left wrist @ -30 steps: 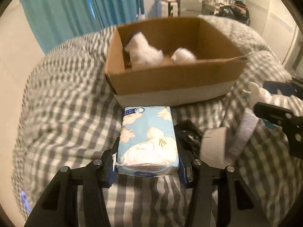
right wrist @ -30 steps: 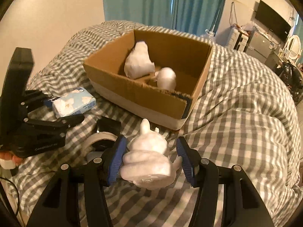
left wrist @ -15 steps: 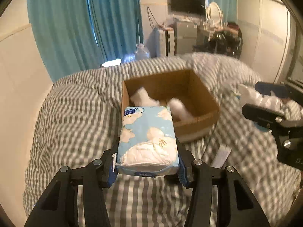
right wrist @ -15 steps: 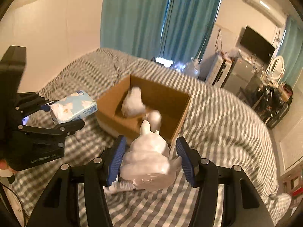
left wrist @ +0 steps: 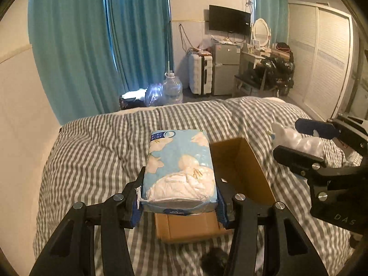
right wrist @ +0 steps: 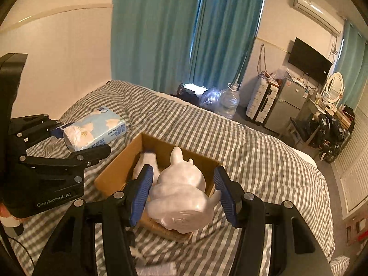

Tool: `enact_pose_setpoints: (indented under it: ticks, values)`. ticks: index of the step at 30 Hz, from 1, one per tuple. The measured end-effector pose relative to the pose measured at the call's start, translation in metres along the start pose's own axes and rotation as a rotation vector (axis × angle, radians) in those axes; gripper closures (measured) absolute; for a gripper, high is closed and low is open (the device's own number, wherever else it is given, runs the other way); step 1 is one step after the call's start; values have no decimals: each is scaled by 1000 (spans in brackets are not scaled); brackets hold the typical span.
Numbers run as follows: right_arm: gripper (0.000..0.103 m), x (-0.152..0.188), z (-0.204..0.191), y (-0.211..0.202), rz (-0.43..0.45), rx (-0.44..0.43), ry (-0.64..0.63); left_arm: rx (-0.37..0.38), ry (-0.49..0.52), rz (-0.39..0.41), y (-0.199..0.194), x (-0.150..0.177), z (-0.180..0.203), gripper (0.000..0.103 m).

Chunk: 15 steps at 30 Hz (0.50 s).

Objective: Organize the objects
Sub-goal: 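Carry the tissue pack with the left tool into the box while the right tool drops the figurine there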

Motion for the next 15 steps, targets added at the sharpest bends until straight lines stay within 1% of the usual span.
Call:
enact_pose_setpoints:
  ticks: [4, 8, 12, 15]
  values:
    - [48, -14, 9, 37, -24, -7, 25, 9, 0, -27, 36, -12, -8, 52]
    - [48, -13, 13, 81, -74, -20, 36, 29, -7, -86, 77, -6, -11, 52]
    - [48, 1, 15, 127, -149, -27, 49, 57, -15, -147, 112, 7, -9, 52]
    - [48, 18, 17, 156, -199, -52, 75, 78, -11, -183, 134, 17, -4, 52]
Point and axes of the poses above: each gripper's, at about its wrist camera, not at the fingertips, and y roughly the way its jaws point, z to its right, x to its underside, the point moved 3 cm from there along y, roughly the way its jaws point
